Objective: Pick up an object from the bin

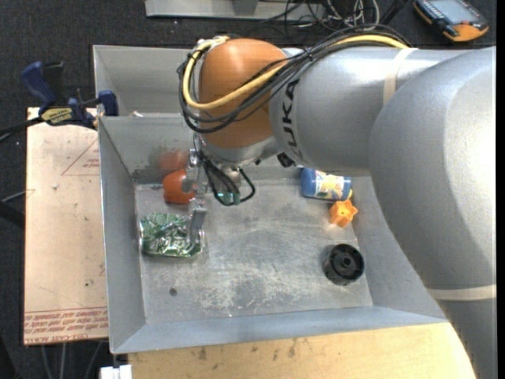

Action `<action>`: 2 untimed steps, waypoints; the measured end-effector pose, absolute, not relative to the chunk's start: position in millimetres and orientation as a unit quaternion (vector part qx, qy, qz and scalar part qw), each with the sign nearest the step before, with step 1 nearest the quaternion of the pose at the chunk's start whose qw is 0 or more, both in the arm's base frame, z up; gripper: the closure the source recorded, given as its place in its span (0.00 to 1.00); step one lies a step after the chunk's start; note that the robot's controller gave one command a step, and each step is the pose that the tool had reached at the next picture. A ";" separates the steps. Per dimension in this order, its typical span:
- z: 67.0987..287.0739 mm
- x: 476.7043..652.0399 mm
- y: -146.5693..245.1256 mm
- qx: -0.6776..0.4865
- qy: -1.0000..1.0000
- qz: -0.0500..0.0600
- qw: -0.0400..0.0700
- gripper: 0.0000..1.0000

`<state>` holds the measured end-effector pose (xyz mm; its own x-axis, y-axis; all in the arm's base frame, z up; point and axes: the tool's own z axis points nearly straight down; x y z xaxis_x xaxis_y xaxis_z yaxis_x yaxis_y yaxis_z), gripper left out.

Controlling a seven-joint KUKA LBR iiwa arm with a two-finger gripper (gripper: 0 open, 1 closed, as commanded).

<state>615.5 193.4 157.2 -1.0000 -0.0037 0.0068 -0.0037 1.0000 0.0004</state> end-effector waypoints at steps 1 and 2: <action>162.1 617.6 192.7 0.000 -1.000 -0.001 -0.001 0.00; 110.4 615.4 188.5 -0.007 -1.000 -0.002 -0.001 0.00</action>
Offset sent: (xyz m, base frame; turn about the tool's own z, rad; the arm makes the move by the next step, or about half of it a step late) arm -0.0035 -0.0108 -0.0872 0.0334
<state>615.4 188.5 110.4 -0.9999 0.0146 -0.0017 0.0146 0.9999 0.0038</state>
